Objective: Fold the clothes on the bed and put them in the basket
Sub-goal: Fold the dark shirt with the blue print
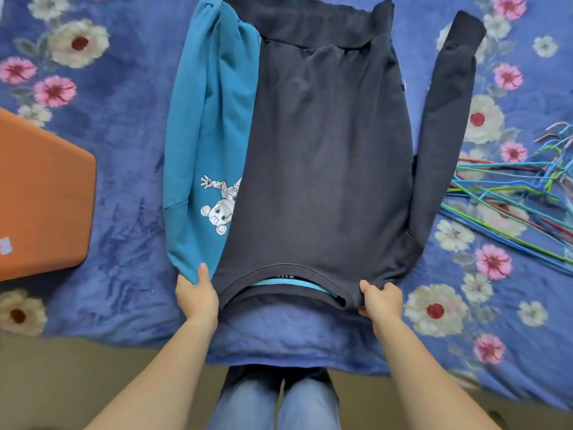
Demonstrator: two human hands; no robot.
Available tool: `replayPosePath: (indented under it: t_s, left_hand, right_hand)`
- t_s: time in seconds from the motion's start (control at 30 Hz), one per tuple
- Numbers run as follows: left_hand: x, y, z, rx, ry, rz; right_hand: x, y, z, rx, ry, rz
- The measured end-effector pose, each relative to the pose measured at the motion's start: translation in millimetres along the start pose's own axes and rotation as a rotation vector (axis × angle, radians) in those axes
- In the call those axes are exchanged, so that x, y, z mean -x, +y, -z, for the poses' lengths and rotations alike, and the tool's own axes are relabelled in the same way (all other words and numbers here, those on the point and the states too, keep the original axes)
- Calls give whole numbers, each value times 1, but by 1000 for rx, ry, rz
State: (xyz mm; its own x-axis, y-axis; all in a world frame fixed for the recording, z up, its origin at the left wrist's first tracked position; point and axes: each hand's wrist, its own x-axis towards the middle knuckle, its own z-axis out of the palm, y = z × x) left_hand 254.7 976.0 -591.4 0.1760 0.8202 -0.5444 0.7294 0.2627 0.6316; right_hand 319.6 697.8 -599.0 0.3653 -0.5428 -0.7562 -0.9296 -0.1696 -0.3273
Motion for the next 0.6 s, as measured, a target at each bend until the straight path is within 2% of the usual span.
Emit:
replayPosePath:
  t_s: [0.1, 0.23, 0.3, 0.37, 0.43, 0.6]
  left_hand:
    - [15, -25, 15, -127, 19, 47]
    - [42, -46, 37, -312, 22, 202]
    - [47, -39, 34, -414, 36, 281]
    - [45, -16, 22, -529, 113, 283]
    - [35, 20, 0, -579, 156, 149]
    - [-2, 132, -83, -587, 35, -297]
  right_hand:
    - [12, 11, 14, 218, 25, -18]
    - [28, 19, 32, 640, -103, -71]
    - [35, 9, 40, 830, -159, -75]
    - [32, -10, 41, 1000, -160, 4]
    - [23, -42, 36, 1019, -151, 102]
    - [-2, -151, 8, 840, -88, 419]
